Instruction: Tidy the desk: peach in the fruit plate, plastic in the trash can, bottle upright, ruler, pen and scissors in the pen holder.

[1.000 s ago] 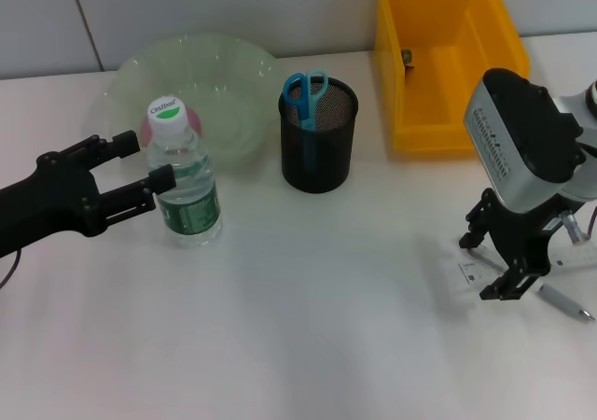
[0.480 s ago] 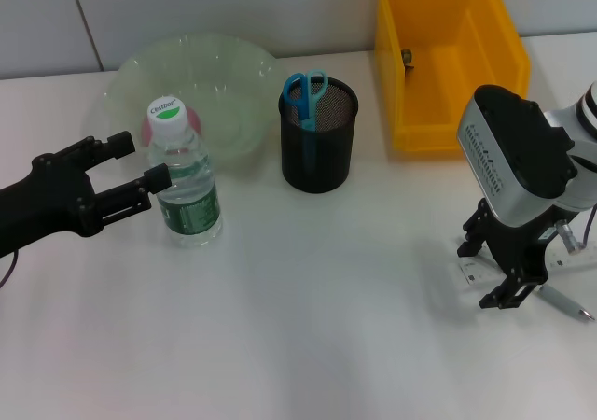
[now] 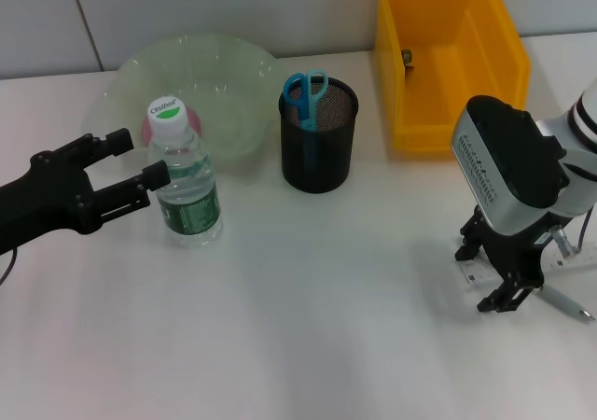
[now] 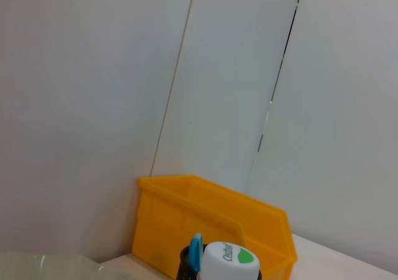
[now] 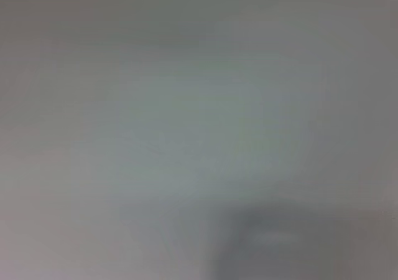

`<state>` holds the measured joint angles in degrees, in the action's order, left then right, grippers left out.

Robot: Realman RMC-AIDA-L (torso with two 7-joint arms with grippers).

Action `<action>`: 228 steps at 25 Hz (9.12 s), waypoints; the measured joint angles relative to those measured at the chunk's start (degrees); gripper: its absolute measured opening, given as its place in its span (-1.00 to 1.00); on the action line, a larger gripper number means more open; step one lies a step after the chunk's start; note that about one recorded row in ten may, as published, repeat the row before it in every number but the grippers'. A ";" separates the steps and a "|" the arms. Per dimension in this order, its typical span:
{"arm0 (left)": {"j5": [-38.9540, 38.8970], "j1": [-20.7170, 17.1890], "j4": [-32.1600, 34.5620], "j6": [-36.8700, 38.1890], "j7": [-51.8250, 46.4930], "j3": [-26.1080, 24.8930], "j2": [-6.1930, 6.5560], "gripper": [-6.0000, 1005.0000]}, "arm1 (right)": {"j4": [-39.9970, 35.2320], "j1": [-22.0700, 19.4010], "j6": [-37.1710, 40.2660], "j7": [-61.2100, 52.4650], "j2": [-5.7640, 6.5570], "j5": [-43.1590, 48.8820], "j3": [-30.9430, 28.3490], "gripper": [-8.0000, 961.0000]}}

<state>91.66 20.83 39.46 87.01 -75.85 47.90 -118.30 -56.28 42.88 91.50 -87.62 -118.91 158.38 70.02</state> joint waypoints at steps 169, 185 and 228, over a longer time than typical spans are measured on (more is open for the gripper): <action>0.09 1.18 0.77 10.04 -0.96 2.63 0.85 0.59 | -6.01 -20.55 -20.79 -2.48 0.22 -77.27 -0.61 0.38; 0.19 1.32 2.90 10.35 -0.79 2.80 0.54 0.59 | -41.28 -18.70 5.69 -61.63 0.12 -22.07 -4.82 0.38; 15.27 1.76 12.78 12.08 -3.38 3.41 0.35 0.59 | -15.82 -7.96 11.43 -51.91 1.38 3.00 -6.98 0.26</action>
<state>106.93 22.59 52.24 99.08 -79.23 51.31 -117.95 -72.11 34.92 102.93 -139.54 -117.52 161.38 63.03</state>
